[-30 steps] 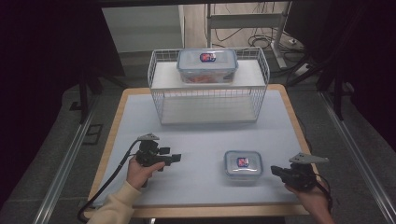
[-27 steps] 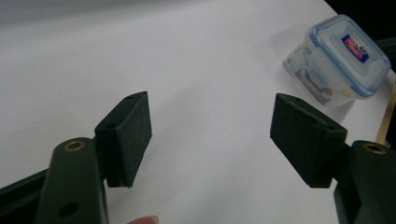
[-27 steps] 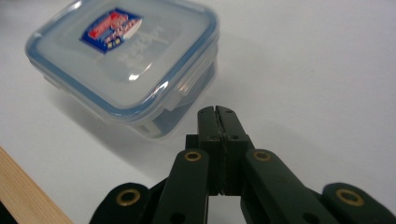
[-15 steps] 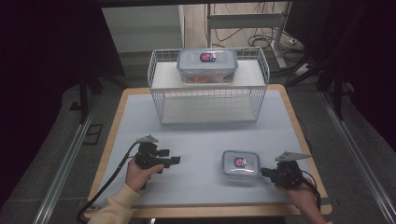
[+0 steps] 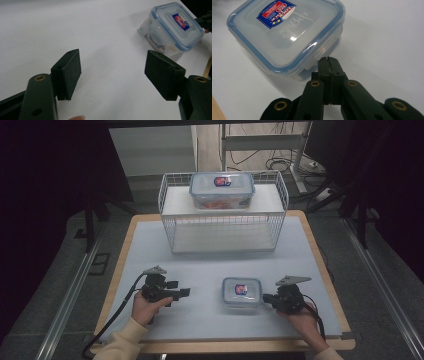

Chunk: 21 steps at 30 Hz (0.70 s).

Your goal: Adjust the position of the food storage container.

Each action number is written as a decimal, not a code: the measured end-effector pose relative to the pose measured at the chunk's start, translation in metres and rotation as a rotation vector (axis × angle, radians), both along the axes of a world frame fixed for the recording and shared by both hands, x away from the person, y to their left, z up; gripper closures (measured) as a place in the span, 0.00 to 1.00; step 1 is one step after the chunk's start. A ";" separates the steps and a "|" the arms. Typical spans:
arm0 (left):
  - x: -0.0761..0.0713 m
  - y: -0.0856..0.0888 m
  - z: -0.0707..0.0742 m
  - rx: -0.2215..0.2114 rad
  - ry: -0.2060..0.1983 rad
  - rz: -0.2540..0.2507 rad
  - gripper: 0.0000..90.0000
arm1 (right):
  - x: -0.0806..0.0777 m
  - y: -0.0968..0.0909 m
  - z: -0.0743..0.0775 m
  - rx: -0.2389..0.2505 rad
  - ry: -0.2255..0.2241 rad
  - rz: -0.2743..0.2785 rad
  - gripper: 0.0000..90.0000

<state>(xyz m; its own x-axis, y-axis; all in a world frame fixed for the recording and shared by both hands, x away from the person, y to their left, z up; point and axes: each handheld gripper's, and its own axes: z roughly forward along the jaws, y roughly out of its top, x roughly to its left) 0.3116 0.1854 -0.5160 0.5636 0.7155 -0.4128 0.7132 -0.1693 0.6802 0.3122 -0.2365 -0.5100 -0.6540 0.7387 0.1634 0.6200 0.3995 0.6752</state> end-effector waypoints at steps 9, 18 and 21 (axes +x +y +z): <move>0.001 0.001 -0.001 0.008 -0.002 0.007 0.32 | 0.015 0.039 -0.005 -0.001 -0.010 0.045 1.00; 0.001 0.001 -0.002 0.011 0.000 0.006 0.32 | 0.025 0.055 -0.009 0.019 -0.006 0.046 1.00; 0.001 0.000 -0.002 0.014 0.000 0.005 0.32 | 0.026 0.055 -0.009 0.027 -0.009 0.042 1.00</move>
